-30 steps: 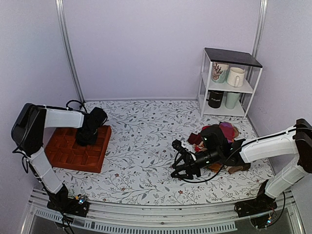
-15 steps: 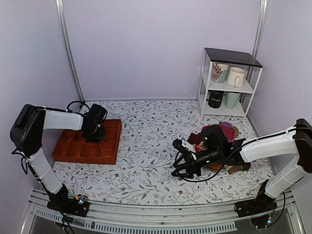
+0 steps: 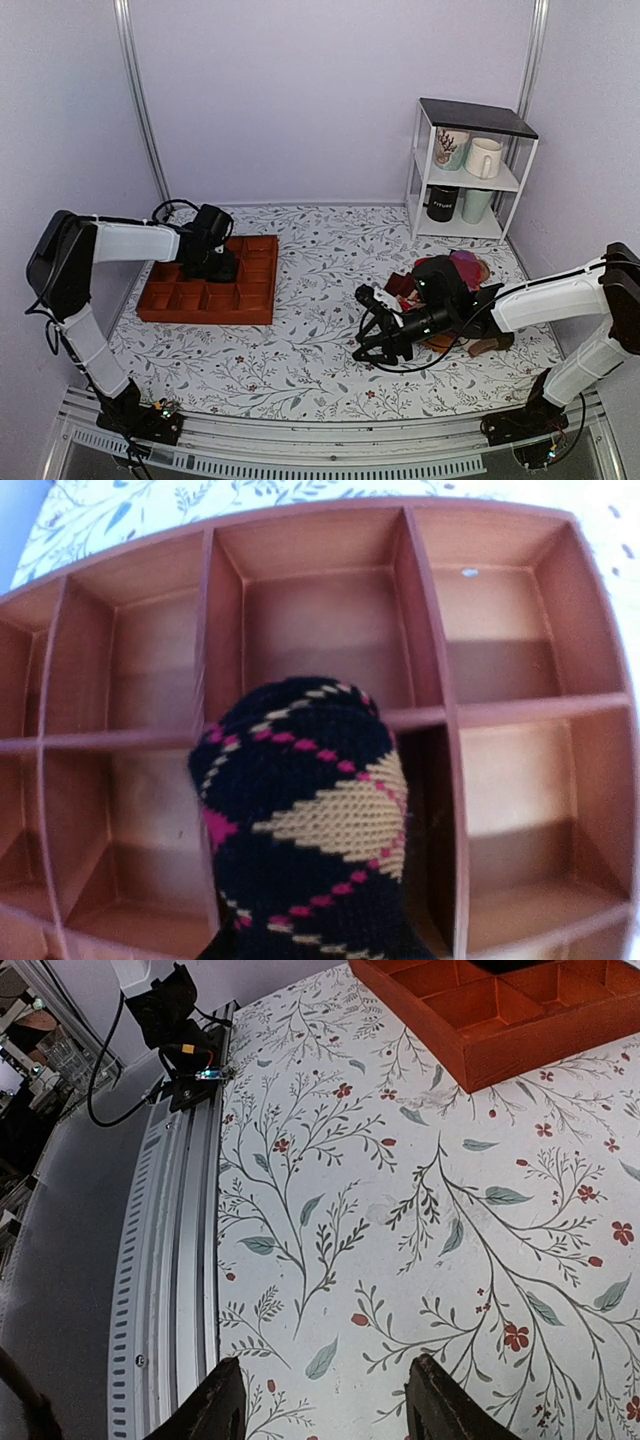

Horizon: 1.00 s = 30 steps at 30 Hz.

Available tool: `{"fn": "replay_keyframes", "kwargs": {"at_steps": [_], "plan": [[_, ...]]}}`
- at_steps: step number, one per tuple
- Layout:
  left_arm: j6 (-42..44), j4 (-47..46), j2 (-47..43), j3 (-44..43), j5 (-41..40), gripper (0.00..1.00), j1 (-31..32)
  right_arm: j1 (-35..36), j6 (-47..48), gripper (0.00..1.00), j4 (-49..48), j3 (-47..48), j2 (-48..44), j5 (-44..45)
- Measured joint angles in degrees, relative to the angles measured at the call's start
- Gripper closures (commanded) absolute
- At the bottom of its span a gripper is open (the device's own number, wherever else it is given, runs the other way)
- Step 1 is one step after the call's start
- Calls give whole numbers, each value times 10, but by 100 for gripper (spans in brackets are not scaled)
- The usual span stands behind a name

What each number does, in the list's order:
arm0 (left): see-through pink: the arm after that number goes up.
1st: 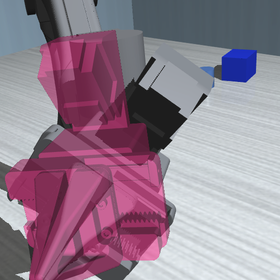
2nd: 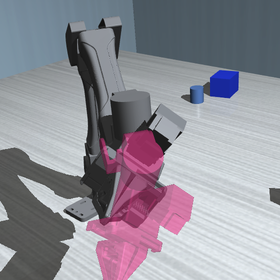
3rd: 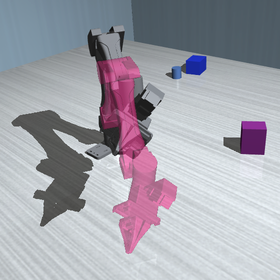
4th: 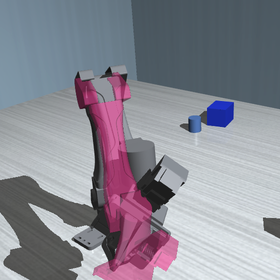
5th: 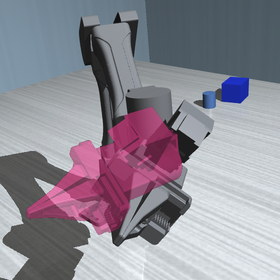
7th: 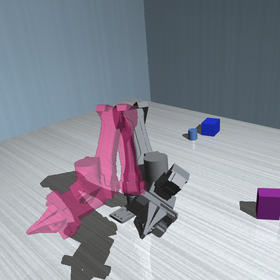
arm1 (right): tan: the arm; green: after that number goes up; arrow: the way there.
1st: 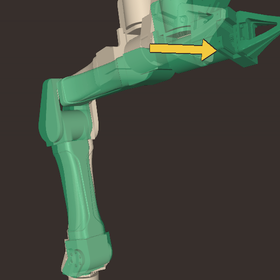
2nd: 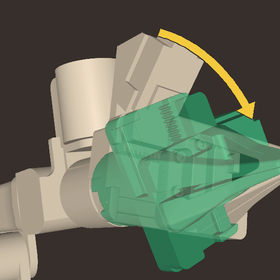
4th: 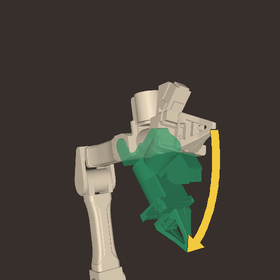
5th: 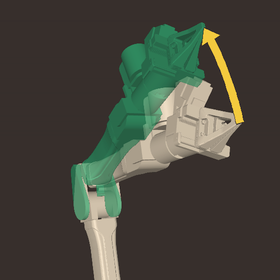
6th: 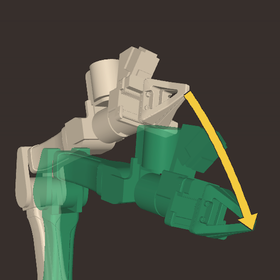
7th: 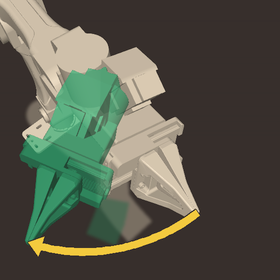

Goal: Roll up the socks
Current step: Place the sock in the storage box, then move the storage box to the center of the board.

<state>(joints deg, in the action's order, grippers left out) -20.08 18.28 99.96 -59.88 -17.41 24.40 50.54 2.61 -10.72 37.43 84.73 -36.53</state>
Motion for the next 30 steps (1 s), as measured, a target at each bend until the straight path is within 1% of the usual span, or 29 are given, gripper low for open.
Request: {"fn": "replay_keyframes", "kwargs": {"at_steps": [6,9,14,16,21,26,30], "plan": [[24,78,-84,1,-3,100,4,0,2,44,5,0,10,0],[32,105,-122,0,-21,100,4,0,2,44,5,0,10,0],[36,145,-141,0,-82,100,5,0,3,44,5,0,9,0],[35,159,-144,1,-127,100,8,0,3,44,5,0,9,0],[35,162,-148,14,-229,100,14,0,4,44,6,0,9,0],[38,127,-141,33,-283,100,20,0,5,44,10,0,9,0],[41,98,-111,35,-299,100,27,0,5,44,13,0,9,0]]}}
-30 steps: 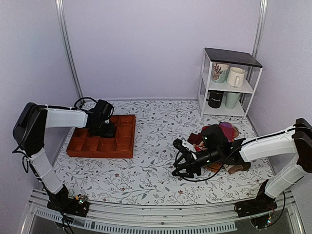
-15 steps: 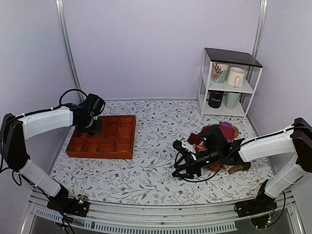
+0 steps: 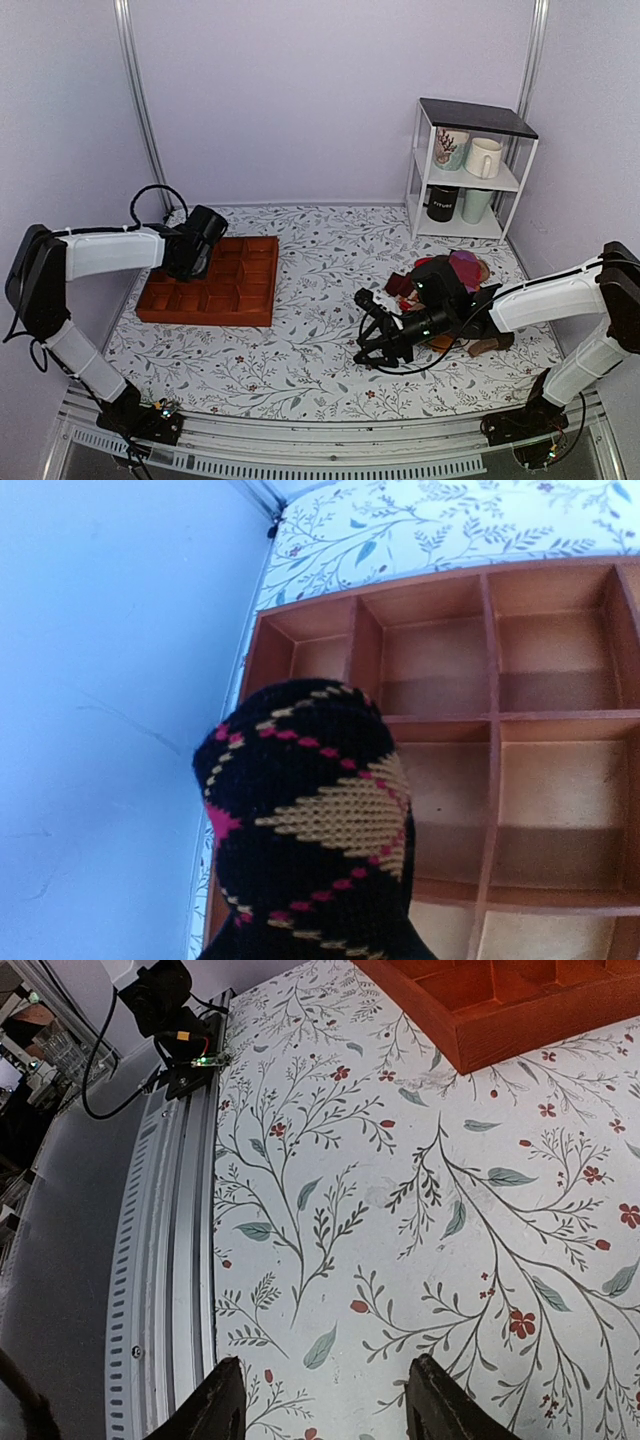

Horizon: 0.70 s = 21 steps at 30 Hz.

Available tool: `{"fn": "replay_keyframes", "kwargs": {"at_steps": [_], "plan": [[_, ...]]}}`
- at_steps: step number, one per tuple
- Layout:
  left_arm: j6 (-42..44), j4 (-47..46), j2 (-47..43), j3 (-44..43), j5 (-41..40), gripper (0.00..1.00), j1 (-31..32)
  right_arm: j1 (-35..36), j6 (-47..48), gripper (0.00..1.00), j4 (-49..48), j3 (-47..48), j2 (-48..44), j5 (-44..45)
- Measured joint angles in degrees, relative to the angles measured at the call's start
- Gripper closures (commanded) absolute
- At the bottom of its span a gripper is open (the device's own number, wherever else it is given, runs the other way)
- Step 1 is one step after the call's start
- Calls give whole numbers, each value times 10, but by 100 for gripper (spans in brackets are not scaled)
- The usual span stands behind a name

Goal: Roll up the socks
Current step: Move the storage box to the center of the board.

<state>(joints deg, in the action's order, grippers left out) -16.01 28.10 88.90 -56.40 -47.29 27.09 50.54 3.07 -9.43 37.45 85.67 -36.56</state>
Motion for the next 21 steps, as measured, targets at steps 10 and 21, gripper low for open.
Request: {"fn": "replay_keyframes", "kwargs": {"at_steps": [10,21], "plan": [[2,-52,104,-26,-19,100,47,0,7,44,5,0,0,0],[-1,-77,182,-65,-8,100,64,0,9,44,15,0,0,0]]}}
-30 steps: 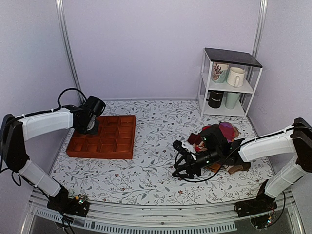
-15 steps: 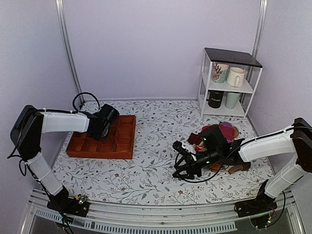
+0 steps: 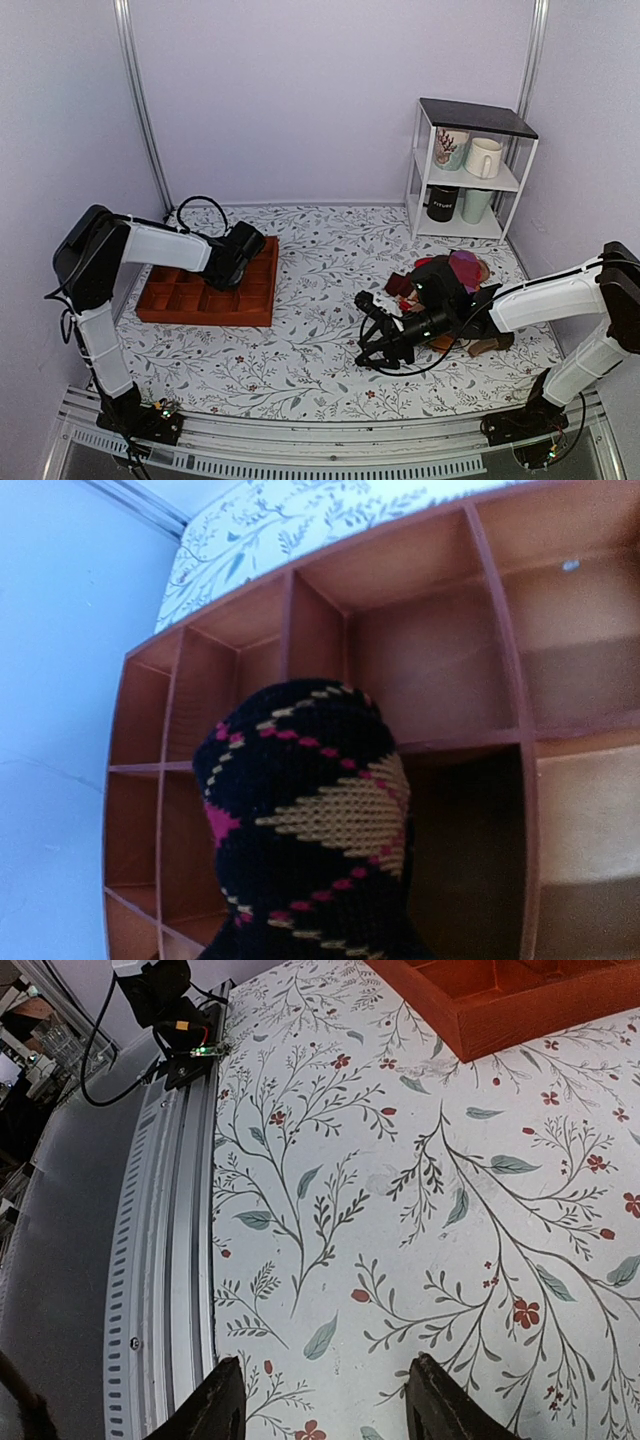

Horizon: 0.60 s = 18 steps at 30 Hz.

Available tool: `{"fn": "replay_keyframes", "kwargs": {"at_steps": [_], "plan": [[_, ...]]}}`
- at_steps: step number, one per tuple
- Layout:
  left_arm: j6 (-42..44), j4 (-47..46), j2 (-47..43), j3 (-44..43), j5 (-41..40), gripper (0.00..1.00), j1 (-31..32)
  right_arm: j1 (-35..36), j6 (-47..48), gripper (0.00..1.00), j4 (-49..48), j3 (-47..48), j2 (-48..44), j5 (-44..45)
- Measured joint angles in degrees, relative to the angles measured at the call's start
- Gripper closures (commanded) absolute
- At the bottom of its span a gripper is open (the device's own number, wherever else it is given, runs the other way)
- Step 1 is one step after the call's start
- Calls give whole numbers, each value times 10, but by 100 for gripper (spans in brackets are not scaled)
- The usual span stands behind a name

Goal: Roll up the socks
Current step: Move the storage box to the center of the board.

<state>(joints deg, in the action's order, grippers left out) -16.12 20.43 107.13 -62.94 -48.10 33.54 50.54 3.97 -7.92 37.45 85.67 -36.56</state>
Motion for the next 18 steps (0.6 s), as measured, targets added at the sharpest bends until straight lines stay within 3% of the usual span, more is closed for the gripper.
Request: {"fn": "replay_keyframes", "kwargs": {"at_steps": [9,18], "plan": [[0,12,24,-17,24,100,4,0,2,44,3,0,0,0],[15,49,24,-46,118,100,3,0,2,44,5,0,0,0]]}}
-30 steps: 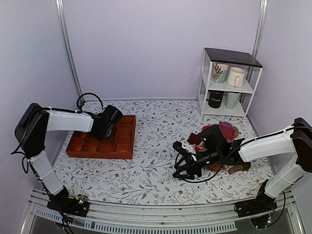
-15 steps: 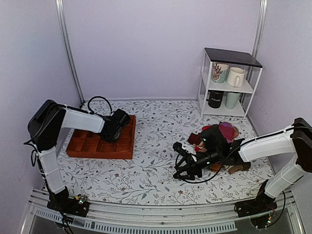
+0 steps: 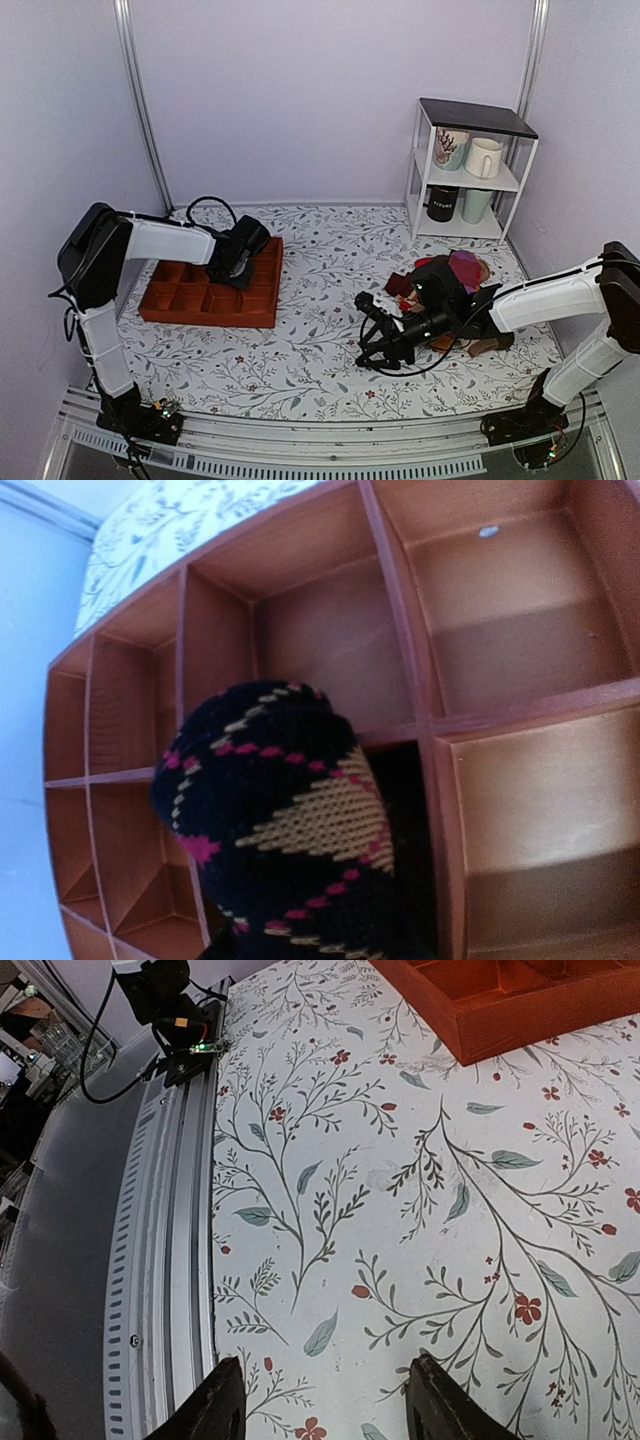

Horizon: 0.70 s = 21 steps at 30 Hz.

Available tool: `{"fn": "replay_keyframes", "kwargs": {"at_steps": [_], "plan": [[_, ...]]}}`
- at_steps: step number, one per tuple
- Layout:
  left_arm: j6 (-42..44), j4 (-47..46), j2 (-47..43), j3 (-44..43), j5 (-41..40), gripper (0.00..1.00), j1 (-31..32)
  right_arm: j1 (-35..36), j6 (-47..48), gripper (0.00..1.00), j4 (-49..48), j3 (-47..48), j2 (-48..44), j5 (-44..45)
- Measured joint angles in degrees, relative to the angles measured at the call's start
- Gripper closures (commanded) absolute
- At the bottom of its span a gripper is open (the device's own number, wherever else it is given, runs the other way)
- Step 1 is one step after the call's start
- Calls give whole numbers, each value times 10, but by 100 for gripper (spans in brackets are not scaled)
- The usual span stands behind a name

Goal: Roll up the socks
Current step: Move the storage box to the center of the board.

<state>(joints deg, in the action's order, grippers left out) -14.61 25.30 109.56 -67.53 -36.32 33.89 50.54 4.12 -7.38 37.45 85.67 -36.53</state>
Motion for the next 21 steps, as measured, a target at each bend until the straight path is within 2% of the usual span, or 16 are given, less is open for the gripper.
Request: {"fn": "replay_keyframes", "kwargs": {"at_steps": [10,17,19,21], "plan": [[4,22,-26,-3,137,100,-38,0,0,44,1,0,0,0],[20,38,-18,-20,185,100,-55,0,0,44,1,0,0,0],[24,39,-11,-22,193,95,-56,0,0,44,2,0,0,0],[25,38,-5,-21,199,85,-57,0,0,44,2,0,0,0]]}}
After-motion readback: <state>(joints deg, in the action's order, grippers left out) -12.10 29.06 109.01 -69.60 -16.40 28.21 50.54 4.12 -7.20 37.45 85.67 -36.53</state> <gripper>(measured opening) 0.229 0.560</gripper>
